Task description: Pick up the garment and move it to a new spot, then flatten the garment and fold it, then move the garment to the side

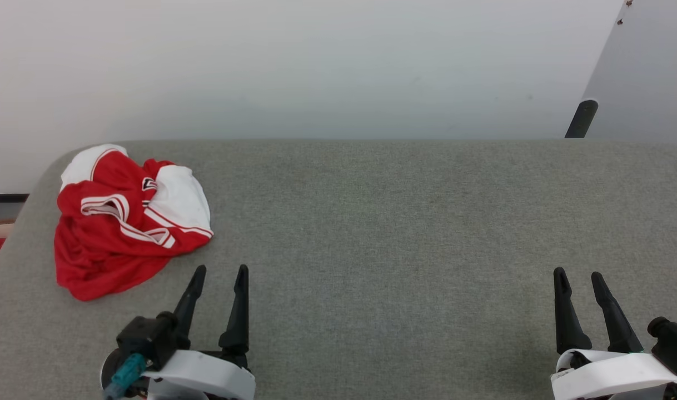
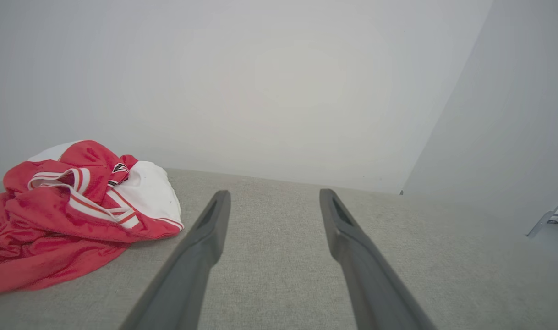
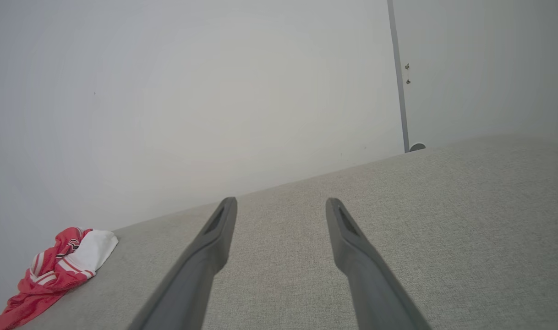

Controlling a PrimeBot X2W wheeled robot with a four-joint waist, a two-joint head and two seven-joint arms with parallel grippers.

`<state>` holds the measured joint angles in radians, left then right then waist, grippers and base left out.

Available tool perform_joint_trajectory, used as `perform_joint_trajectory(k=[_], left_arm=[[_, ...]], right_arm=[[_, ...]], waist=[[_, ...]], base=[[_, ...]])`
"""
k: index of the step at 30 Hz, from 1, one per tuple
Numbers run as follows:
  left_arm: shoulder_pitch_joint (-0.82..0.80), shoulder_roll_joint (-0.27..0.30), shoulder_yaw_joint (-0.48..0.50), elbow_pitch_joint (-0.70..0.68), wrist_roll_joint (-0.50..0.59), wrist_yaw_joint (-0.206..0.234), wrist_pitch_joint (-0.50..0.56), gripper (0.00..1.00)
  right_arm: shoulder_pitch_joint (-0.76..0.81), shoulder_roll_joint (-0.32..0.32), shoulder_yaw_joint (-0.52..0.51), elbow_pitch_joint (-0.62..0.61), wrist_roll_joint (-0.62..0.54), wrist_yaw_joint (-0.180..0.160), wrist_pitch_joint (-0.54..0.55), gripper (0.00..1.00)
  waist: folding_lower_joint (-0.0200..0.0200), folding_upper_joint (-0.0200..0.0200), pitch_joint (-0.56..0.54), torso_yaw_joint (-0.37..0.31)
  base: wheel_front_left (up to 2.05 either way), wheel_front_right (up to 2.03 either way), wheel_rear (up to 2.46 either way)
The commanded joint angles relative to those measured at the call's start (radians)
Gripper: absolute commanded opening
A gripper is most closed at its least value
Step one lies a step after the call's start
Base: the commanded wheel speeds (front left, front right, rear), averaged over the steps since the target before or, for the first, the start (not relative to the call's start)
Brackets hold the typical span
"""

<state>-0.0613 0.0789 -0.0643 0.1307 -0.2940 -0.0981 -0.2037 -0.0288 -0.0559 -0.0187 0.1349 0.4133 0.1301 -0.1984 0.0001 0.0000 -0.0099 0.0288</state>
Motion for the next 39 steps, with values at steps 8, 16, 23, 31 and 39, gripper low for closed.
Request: perform_joint_trajectory(k=[8,16,23,31,39], left_arm=[[0.001,0.002,-0.002,-0.013,0.082,-0.008,-0.021,1.0],[0.001,0.004,-0.007,-0.013,0.15,-0.012,-0.038,1.0],[0.003,0.004,-0.01,-0.015,0.199,-0.016,-0.05,1.0],[0.002,0.004,-0.013,-0.018,0.247,-0.019,-0.062,1.0],[-0.002,0.002,-0.012,-0.008,0.237,-0.024,-0.06,1.0]], right_arm=[[0.011,0.003,0.006,-0.017,-0.075,0.001,-0.022,1.0],[0.013,0.005,0.009,-0.024,-0.135,0.001,-0.036,1.0],[0.019,0.006,0.01,-0.032,-0.189,0.001,-0.049,1.0],[0.018,0.006,0.008,-0.038,-0.24,0.001,-0.059,1.0],[0.011,0.006,0.001,-0.029,-0.248,0.001,-0.057,1.0]], waist=[[0.0,0.0,0.0,0.004],[-0.0001,0.0,-0.001,0.006],[-0.0001,0.0,-0.001,0.008],[-0.0001,0.0,0.0,0.009],[-0.0001,0.0,-0.001,0.008]], base=[[0.0,0.0,0.0],[0.0,0.0,0.0],[0.0,0.0,0.0],[0.0,0.0,0.0],[0.0,0.0,0.0]])
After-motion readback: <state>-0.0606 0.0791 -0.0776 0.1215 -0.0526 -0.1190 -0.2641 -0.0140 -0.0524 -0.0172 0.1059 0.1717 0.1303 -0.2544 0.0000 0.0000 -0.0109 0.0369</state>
